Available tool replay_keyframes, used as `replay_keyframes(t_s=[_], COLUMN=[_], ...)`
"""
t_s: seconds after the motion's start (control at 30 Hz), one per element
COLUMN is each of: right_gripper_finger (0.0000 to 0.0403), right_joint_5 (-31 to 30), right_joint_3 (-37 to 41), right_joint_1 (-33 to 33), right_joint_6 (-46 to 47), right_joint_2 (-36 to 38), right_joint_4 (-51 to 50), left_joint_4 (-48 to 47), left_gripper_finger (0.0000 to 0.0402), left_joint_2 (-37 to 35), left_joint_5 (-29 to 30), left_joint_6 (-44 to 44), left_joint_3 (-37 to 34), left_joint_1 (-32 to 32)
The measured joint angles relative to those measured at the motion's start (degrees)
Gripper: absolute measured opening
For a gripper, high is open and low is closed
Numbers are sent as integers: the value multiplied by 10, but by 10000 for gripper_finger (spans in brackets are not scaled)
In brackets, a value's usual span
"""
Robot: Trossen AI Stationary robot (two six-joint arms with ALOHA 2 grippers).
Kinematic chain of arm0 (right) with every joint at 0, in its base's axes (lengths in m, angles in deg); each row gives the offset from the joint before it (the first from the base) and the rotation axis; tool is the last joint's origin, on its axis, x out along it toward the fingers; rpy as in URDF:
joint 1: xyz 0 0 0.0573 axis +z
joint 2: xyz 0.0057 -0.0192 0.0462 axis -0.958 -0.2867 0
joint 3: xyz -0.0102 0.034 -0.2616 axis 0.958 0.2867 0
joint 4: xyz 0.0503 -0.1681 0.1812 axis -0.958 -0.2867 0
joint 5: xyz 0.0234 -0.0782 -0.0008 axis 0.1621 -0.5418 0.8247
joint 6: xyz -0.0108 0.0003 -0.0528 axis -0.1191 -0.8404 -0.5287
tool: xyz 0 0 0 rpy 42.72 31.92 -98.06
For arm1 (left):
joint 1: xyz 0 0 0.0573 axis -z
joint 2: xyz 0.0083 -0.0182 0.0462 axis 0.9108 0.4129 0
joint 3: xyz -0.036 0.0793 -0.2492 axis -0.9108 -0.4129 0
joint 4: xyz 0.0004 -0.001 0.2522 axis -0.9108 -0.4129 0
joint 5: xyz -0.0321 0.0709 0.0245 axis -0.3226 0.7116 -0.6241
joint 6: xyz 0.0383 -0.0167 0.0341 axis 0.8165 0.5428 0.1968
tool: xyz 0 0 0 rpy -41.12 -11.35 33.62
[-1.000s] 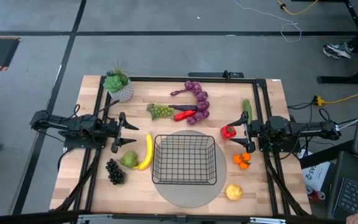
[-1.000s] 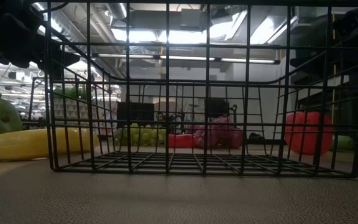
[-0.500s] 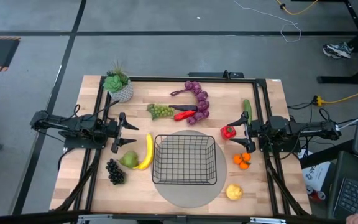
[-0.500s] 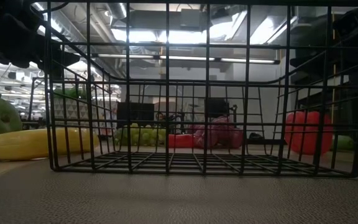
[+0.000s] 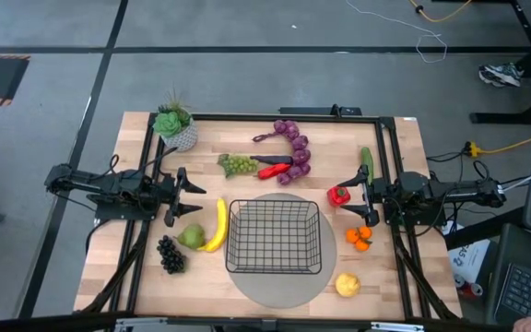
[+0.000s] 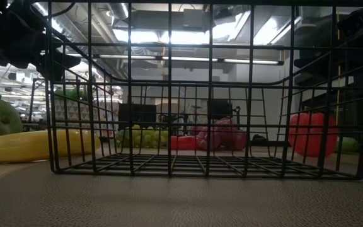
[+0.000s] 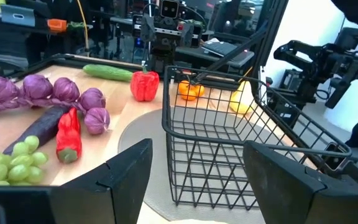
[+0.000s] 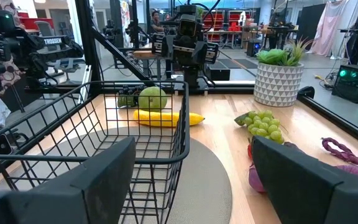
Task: Build produce basket
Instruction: Put the red bell pepper into the wire basket
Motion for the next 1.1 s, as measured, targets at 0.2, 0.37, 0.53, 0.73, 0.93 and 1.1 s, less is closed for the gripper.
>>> replay_keyframes(t_s=[0.2, 0.37, 0.53, 0.73, 0.93, 1.1], right_gripper_finger=[322, 322, 322, 322, 322, 322], right_joint_5=[0, 0, 0, 0, 0, 0], right_joint_3=[0, 0, 0, 0, 0, 0], right_joint_1=[0, 0, 0, 0, 0, 0], right_joint_6=[0, 0, 0, 0, 0, 0], right_joint_2=[0, 0, 0, 0, 0, 0], right_joint_4=[0, 0, -1, -1, -2, -2], left_joint_4=[0, 2, 6, 6, 23, 42], left_gripper_finger=[247, 247, 247, 247, 247, 247], left_joint_2=[0, 0, 0, 0, 0, 0], left_joint_5=[0, 26, 56, 57, 60, 62], left_joint_6=[-8, -8, -8, -8, -13, -13], left_joint_3=[0, 0, 0, 0, 0, 0], left_joint_1=[0, 0, 0, 0, 0, 0])
